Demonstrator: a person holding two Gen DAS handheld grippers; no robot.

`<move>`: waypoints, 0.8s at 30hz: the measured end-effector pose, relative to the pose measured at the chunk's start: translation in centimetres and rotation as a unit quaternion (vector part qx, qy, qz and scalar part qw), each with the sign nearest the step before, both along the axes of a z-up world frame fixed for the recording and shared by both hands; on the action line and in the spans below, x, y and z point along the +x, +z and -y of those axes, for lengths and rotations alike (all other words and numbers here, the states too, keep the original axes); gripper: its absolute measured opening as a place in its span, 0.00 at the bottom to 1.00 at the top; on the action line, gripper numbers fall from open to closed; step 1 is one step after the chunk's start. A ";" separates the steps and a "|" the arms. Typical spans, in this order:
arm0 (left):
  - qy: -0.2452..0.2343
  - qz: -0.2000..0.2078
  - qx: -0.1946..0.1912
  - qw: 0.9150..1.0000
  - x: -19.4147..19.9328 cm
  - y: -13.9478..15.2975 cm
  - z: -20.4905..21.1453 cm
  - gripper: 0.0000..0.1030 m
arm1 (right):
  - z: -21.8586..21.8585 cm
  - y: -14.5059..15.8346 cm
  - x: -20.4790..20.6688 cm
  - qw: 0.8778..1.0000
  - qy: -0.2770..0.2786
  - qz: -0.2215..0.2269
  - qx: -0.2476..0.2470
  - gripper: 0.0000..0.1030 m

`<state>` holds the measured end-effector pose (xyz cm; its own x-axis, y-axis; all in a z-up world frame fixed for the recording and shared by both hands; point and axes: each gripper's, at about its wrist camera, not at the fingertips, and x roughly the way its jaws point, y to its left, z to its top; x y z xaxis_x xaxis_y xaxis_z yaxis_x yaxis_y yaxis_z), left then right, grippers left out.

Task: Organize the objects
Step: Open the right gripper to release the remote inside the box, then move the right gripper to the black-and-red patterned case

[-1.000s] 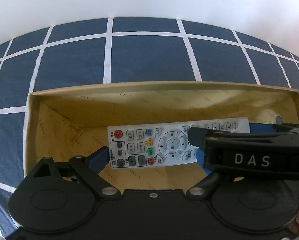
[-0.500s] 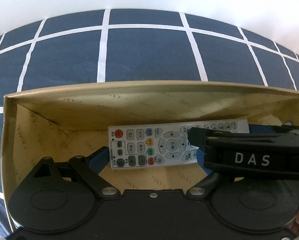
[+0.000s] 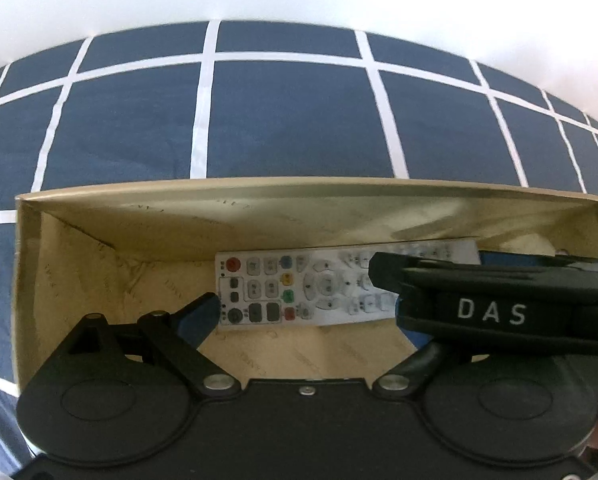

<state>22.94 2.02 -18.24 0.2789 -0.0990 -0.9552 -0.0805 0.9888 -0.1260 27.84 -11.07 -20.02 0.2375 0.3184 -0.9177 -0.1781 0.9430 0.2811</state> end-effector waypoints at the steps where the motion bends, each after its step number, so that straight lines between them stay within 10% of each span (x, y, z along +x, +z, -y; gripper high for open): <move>1: 0.000 0.002 0.000 1.000 -0.2 0.4 0.1 0.92 | 0.0 0.5 -0.1 1.000 0.001 0.003 0.001 0.91; 24: -0.017 0.070 0.021 0.997 -10.8 11.8 5.9 1.00 | 7.6 12.8 -10.7 0.996 -0.039 0.069 0.036 1.00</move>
<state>12.15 -3.85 -6.48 0.4075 -0.0719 -0.9104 -0.0304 0.9953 -0.0922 17.14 -18.68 -7.23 0.3863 0.3579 -0.8501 -0.1460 0.9337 0.3268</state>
